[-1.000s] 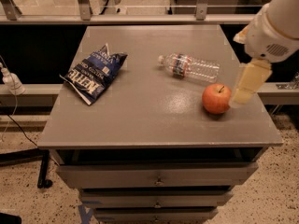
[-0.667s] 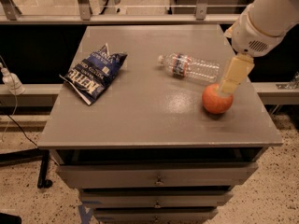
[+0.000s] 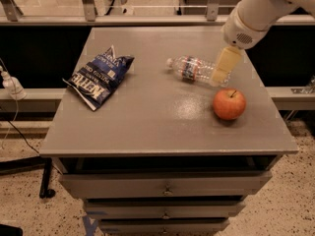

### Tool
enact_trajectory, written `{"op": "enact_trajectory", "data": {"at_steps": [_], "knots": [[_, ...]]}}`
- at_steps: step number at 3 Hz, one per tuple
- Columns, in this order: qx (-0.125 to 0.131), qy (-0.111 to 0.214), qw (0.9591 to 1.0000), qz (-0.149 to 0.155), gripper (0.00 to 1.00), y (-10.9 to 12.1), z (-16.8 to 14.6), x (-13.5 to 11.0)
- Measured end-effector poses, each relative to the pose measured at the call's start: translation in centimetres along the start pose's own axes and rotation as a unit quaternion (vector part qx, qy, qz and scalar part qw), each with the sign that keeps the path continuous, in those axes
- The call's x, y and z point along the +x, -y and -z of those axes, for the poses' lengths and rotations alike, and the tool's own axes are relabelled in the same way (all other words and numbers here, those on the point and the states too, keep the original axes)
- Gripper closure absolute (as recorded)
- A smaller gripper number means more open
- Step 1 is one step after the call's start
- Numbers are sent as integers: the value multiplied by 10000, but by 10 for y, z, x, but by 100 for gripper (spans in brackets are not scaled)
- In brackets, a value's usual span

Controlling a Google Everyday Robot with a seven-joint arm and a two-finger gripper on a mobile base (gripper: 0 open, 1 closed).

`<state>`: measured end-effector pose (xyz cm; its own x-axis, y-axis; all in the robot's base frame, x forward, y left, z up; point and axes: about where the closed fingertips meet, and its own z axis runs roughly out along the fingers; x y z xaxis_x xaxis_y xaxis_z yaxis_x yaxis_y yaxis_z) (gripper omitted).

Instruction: Pick water bottle

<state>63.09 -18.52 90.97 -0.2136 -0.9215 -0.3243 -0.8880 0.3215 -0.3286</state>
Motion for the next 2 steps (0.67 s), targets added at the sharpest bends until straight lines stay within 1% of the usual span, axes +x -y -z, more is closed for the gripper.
{"op": "enact_trajectory", "data": {"at_steps": [1, 2], "knots": [[-157, 153, 9992, -344, 0, 21, -29, -7], [-329, 206, 9974, -614, 0, 29, -51, -13]]}}
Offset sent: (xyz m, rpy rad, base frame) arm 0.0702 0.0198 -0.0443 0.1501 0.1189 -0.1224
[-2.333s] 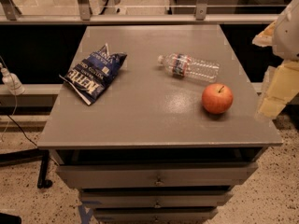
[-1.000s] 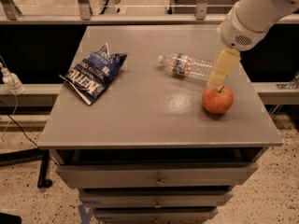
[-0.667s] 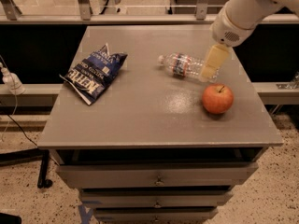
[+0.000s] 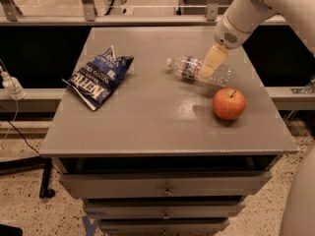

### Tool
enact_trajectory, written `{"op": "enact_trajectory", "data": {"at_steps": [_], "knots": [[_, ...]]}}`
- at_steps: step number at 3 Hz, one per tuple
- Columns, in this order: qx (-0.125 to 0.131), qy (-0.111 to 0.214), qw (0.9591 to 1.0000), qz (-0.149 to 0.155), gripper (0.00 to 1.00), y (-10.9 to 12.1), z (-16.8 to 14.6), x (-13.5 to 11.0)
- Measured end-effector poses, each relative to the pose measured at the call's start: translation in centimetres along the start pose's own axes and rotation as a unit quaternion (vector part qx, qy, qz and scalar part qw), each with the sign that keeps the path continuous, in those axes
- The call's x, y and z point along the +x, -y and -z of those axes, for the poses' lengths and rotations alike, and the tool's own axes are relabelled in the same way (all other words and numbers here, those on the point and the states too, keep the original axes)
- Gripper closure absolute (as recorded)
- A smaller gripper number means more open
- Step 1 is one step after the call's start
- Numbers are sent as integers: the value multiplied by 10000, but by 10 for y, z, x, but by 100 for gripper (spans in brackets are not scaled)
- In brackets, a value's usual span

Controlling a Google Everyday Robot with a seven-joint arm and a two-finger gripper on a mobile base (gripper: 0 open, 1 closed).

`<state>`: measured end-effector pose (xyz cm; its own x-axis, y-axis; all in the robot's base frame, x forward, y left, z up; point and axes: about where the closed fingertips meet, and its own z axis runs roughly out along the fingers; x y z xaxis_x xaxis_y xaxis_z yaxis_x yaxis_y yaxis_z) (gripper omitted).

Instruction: Pick water bottle

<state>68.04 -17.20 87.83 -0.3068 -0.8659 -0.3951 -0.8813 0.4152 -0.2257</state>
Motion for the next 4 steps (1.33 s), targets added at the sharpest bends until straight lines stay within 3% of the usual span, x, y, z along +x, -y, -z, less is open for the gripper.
{"op": "enact_trajectory", "data": {"at_steps": [2, 4], "knots": [[-345, -34, 9989, -300, 0, -4, -33, 0], [-592, -31, 9978, -305, 41, -17, -47, 0]]}}
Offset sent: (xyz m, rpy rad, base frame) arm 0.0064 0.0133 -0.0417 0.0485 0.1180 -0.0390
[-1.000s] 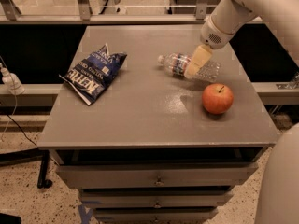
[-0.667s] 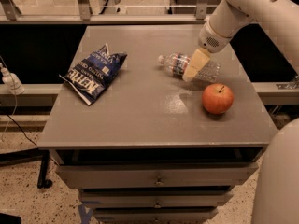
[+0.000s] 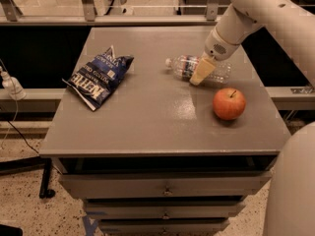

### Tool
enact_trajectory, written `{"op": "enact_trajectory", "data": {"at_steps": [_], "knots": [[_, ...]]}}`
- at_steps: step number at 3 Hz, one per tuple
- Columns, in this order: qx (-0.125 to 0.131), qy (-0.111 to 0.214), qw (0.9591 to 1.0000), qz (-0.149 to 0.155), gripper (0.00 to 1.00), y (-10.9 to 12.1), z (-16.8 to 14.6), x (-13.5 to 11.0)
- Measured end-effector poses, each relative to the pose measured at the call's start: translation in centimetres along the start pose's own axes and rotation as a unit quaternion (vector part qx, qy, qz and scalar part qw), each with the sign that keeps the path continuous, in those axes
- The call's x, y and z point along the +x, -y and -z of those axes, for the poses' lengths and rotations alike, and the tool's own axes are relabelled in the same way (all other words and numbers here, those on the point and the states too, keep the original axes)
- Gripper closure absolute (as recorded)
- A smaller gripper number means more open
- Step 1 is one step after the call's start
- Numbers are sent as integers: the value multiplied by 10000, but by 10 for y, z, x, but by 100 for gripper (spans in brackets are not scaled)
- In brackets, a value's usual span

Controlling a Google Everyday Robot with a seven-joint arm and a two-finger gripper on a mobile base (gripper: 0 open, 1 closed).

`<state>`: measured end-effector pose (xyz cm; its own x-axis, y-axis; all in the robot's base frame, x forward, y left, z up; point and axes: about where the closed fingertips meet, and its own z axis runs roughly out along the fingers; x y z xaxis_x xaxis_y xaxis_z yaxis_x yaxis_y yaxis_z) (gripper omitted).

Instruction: Pick water bottle

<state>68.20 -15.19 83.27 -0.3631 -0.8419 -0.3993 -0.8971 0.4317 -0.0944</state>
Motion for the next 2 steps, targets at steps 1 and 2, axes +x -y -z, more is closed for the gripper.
{"op": "enact_trajectory", "data": {"at_steps": [1, 2], "knots": [[-49, 96, 9999, 35, 65, -5, 3, -6], [-43, 484, 9988, 89, 89, -6, 24, -22]]}}
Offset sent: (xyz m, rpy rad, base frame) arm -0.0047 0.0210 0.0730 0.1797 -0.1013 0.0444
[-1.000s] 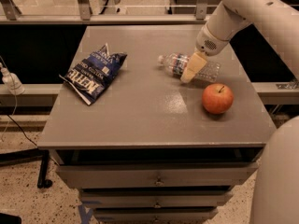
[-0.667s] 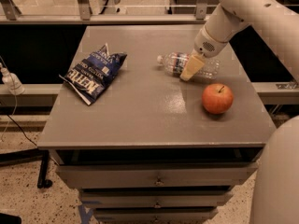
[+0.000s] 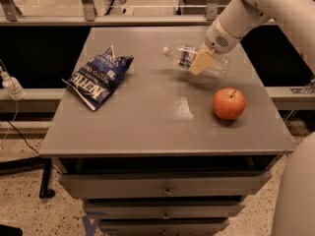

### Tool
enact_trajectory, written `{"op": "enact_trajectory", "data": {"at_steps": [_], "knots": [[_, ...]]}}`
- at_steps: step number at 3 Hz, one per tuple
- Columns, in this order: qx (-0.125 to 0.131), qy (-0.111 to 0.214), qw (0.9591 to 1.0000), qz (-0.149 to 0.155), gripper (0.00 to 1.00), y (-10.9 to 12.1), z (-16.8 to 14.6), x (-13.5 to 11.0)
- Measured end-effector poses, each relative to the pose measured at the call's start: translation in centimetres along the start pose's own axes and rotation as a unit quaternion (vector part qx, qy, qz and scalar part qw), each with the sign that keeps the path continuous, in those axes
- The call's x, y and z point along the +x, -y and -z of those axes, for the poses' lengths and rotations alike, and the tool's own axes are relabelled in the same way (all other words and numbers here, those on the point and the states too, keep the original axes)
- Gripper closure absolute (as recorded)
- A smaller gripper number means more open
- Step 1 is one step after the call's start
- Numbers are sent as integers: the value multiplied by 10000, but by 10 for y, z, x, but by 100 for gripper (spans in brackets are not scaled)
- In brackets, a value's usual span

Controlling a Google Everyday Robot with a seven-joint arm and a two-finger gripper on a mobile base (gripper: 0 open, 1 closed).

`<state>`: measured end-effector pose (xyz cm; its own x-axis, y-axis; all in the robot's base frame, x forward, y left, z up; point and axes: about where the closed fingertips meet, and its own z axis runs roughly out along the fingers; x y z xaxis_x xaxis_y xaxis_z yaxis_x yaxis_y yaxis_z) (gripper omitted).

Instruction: Pick water bottle

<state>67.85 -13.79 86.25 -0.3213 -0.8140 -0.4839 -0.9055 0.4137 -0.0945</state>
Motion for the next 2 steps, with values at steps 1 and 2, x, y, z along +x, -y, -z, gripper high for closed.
{"op": "enact_trajectory", "data": {"at_steps": [1, 2], "knots": [[222, 523, 9982, 215, 100, -3, 42, -34], [221, 523, 9982, 215, 100, -3, 42, -34]]}}
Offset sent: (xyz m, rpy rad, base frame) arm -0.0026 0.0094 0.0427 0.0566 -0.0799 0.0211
